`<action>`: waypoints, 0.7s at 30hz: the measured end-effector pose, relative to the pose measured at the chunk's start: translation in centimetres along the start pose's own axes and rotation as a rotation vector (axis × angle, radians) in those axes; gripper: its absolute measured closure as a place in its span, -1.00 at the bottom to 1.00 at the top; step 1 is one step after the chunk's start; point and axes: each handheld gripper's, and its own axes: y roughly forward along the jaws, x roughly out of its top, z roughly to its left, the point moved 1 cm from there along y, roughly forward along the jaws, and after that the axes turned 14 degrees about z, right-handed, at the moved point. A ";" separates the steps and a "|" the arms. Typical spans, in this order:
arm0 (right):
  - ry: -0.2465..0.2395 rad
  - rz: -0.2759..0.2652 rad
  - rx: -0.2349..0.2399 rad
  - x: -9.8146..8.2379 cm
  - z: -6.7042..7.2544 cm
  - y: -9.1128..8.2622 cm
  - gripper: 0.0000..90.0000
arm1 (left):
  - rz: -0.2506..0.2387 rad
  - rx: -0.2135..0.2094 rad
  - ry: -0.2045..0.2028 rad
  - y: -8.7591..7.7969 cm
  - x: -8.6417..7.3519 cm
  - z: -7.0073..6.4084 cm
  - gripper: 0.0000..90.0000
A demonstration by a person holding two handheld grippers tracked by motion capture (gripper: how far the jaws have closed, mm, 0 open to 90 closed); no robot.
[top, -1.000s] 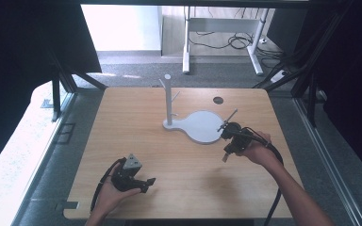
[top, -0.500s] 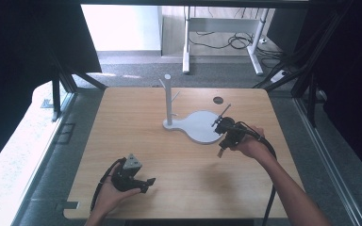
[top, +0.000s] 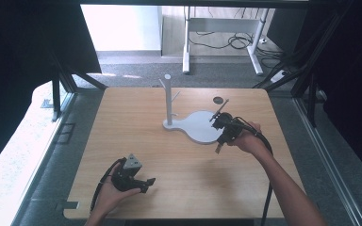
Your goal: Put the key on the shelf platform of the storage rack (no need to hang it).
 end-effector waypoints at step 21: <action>0.018 -0.009 -0.004 1.7 -0.8 -0.1 1.00 | -0.002 -0.001 0.001 0.0 0.0 0.1 -0.49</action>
